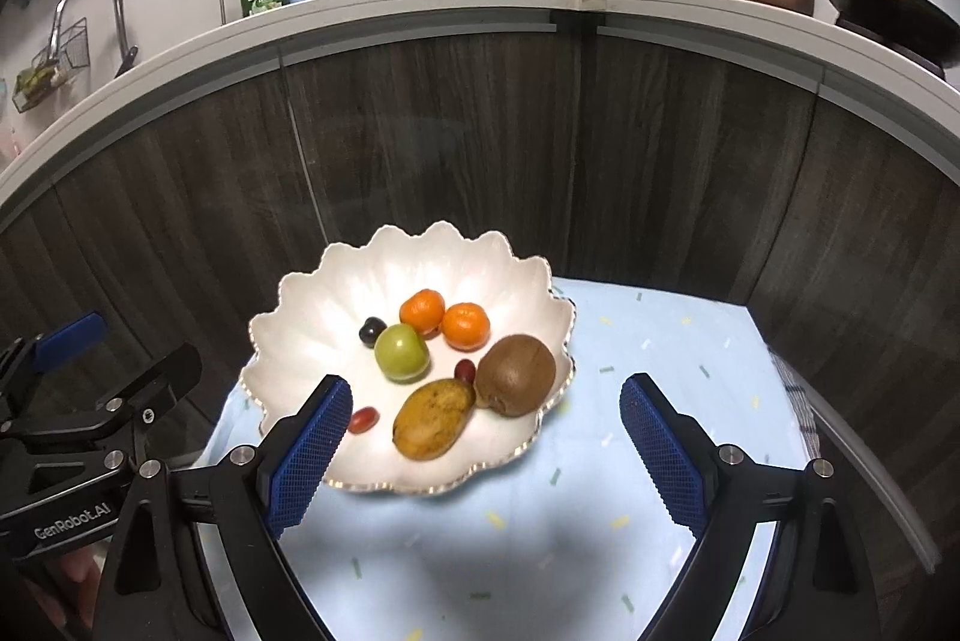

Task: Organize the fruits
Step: 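Withdraw both open grippers back from the bowl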

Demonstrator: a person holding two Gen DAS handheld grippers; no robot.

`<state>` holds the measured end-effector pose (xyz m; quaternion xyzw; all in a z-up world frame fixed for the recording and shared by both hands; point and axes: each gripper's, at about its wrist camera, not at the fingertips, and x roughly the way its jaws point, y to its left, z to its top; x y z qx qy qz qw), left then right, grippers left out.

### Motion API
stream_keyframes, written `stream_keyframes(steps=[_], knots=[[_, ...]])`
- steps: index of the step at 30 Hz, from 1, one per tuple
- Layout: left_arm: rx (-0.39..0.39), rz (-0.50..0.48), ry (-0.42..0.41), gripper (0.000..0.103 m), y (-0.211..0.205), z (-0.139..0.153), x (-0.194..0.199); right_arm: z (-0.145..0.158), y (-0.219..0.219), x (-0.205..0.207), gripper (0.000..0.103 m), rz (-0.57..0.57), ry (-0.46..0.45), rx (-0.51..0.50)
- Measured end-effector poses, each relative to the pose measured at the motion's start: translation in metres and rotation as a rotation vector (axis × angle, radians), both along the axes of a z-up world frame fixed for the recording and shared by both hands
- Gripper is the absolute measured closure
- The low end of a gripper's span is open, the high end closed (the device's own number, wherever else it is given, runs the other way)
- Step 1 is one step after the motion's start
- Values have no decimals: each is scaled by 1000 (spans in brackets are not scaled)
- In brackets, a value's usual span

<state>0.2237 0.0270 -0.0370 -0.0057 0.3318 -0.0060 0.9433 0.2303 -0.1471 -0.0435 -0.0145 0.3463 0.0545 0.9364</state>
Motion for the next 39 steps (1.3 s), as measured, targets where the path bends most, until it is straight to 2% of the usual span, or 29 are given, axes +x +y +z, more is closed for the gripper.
stream_keyframes(steps=[24,39], knots=[[29,8,6,1,-20,15,-93,3,-32,-97,11,-55,23,39],[20,39,67,1,-20,-5,-149,-10,-37,-150,11,-75,29,28]])
